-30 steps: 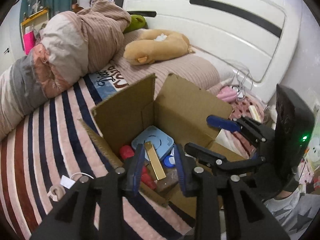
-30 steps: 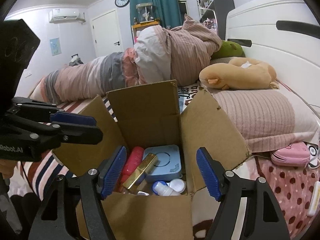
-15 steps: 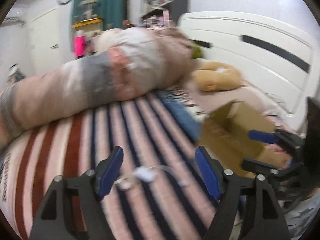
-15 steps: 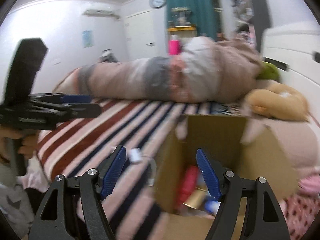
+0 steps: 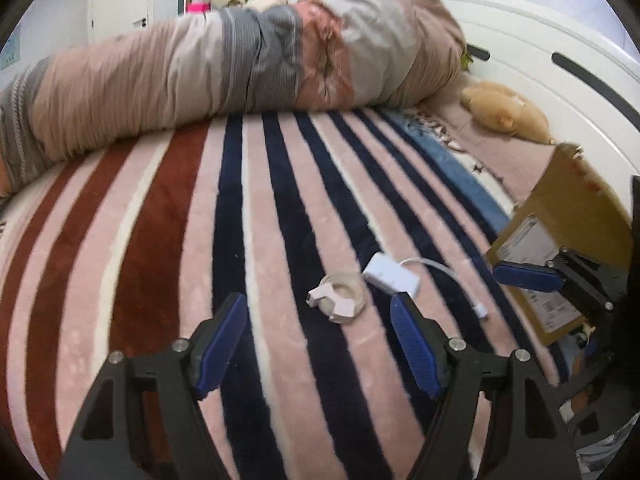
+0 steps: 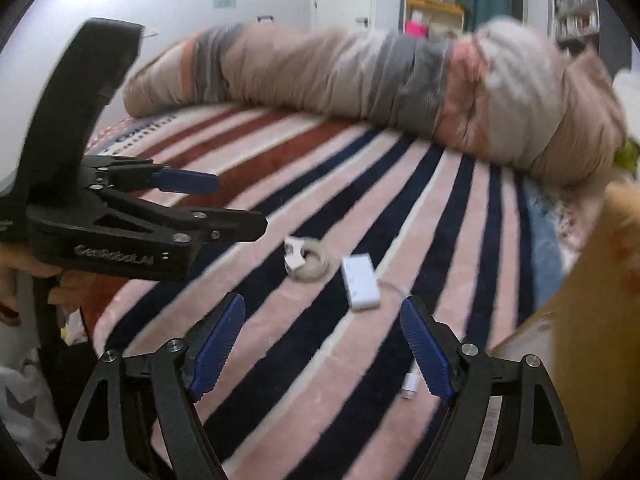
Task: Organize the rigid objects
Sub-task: 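Grasp the white card reader with the right gripper while the left grasps the tape roll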
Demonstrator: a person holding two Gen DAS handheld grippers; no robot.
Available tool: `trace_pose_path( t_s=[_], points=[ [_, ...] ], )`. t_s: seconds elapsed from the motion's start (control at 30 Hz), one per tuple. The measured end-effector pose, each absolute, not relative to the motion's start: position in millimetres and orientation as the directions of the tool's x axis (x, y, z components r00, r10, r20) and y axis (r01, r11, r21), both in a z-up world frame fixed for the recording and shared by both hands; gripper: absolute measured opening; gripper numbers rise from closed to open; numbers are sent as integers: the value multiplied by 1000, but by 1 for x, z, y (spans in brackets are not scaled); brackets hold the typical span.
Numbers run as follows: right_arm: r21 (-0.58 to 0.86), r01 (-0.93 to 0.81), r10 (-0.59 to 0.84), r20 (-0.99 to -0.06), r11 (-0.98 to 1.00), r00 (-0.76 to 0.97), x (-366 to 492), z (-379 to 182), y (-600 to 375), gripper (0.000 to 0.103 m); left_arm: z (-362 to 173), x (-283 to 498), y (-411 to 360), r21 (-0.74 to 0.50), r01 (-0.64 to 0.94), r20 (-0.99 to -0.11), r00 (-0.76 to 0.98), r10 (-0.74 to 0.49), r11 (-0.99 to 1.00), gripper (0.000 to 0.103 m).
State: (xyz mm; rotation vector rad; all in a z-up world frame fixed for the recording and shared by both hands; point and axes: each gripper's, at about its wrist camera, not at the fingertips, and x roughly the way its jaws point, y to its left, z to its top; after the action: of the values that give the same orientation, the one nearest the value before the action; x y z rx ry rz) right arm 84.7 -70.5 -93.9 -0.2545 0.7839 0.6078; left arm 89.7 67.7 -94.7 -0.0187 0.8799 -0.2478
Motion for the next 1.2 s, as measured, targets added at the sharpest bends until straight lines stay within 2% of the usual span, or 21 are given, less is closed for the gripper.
trace_pose_path(
  t_s=[0.17,0.3,0.43,0.5,0.63,0.73,0.8,0.97,1.2],
  points=[
    [55,-543,380,-774,838,507,122,-135,-72,76,-131,111,60,-138,226,-797,552,-244,964,71],
    [63,-524,359,-797,849,485,143,-156,-73,60,-149,124,50,-155,248,-811,521,-266,956,71],
    [64,-530,366,-792,846,488,155,-160,-73,59,-157,133,45,-146,237,-807,533,-254,960,53],
    [55,-532,360,-794,845,490,158,-160,-72,54,-158,134,44,-145,245,-802,539,-259,959,43],
    [41,-532,352,-792,846,499,157,-159,-72,48,-158,131,43,-124,250,-798,550,-247,960,42],
    [30,-526,343,-790,850,508,158,-160,-69,39,-154,127,44,-117,241,-798,555,-236,963,42],
    [26,-532,346,-787,846,511,157,-160,-66,26,-149,122,47,-110,232,-795,563,-226,966,42],
    [44,-548,374,-776,835,507,148,-149,-59,24,-122,97,60,-96,195,-773,603,-197,976,42],
    [43,-629,483,-682,776,549,101,-89,-47,24,-62,45,82,-88,133,-709,688,-156,987,42]
  ],
)
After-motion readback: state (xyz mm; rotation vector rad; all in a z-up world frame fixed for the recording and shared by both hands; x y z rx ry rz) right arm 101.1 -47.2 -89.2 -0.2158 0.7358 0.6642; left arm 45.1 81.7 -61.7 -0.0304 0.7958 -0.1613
